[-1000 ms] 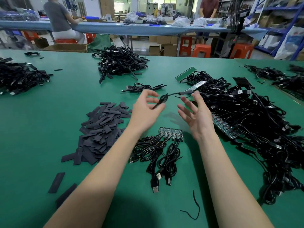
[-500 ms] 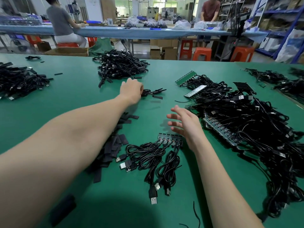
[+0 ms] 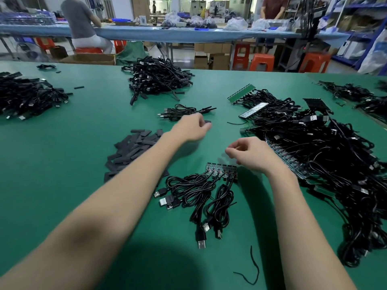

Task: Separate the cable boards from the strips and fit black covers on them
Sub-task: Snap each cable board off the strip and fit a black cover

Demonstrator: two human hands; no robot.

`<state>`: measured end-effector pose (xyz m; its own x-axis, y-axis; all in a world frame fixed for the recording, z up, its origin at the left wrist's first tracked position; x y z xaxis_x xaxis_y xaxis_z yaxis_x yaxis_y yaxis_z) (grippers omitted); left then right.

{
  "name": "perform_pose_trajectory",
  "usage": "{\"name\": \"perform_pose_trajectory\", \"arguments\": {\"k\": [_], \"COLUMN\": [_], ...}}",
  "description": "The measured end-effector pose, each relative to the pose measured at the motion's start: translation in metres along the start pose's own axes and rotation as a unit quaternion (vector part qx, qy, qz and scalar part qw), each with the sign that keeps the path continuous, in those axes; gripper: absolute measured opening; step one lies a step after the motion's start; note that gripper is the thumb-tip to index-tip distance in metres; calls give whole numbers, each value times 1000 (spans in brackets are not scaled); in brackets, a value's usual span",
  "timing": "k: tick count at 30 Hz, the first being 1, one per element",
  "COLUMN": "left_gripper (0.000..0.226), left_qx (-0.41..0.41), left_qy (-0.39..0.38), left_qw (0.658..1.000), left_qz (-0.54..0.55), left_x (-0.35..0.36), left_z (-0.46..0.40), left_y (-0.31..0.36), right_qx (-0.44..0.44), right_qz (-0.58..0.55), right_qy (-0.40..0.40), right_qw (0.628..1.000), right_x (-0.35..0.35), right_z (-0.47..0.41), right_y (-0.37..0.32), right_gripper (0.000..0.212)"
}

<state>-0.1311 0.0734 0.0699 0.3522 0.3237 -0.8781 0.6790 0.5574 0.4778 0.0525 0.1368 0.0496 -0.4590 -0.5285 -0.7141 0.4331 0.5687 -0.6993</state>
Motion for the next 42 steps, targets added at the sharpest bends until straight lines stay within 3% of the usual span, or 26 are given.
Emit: {"name": "perform_pose_trajectory", "arguments": {"k": [4, 6, 9, 12, 14, 18, 24, 32, 34, 37, 39, 42], "left_gripper": [27, 30, 33, 43, 54, 70, 73, 70, 72, 80, 79, 66], "left_qx": [34, 25, 27, 26, -11, -47, -46, -41, -46, -62, -59, -30], "left_qy": [-73, -63, 17, 38, 46, 92, 139, 145, 126, 80, 68, 54], "left_qw": [994, 994, 998, 997, 992, 969, 948, 936, 926, 898, 907, 949], "left_qz": [71, 80, 49, 55, 119, 222, 284, 318, 352, 428, 412, 310], "left_x": [43, 58, 59, 57, 54, 44, 32, 23, 26, 35, 36, 34], "left_z": [49, 67, 79, 80, 76, 73, 76, 79, 77, 74, 72, 73], "left_y": [27, 32, 40, 43, 34, 22, 24, 32, 32, 31, 30, 31], "right_qx": [51, 92, 114, 112, 110, 66, 63, 85, 81, 58, 44, 22], "right_qz": [141, 81, 0, -111, -229, -423, -376, -469, -499, -539, -531, -548], "right_qy": [-68, -82, -79, -65, -66, -95, -133, -130, -137, -150, -141, -137], "right_qw": [986, 989, 990, 985, 965, 899, 915, 869, 852, 827, 835, 825], "right_x": [-1, 1, 6, 10, 13, 14, 21, 27, 29, 29, 24, 11], "right_z": [0, 2, 5, 8, 13, 18, 23, 22, 23, 26, 28, 29], "right_y": [6, 11, 17, 22, 20, 3, 2, 2, 0, -11, -14, -19], "right_gripper": [24, 28, 28, 15, 4, 16, 39, 38, 33, 9, 10, 15]}}
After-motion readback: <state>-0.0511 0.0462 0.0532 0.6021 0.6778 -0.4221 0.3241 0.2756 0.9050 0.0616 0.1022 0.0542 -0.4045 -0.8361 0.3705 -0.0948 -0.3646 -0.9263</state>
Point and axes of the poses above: each hand's wrist, its own z-axis away from the middle knuckle, its own x-axis out of the palm, y = z × x, the point moved 9 cm from there along -z, towards the middle knuckle, and after that the axes turned 6 degrees about -x, right-handed, at the moved point
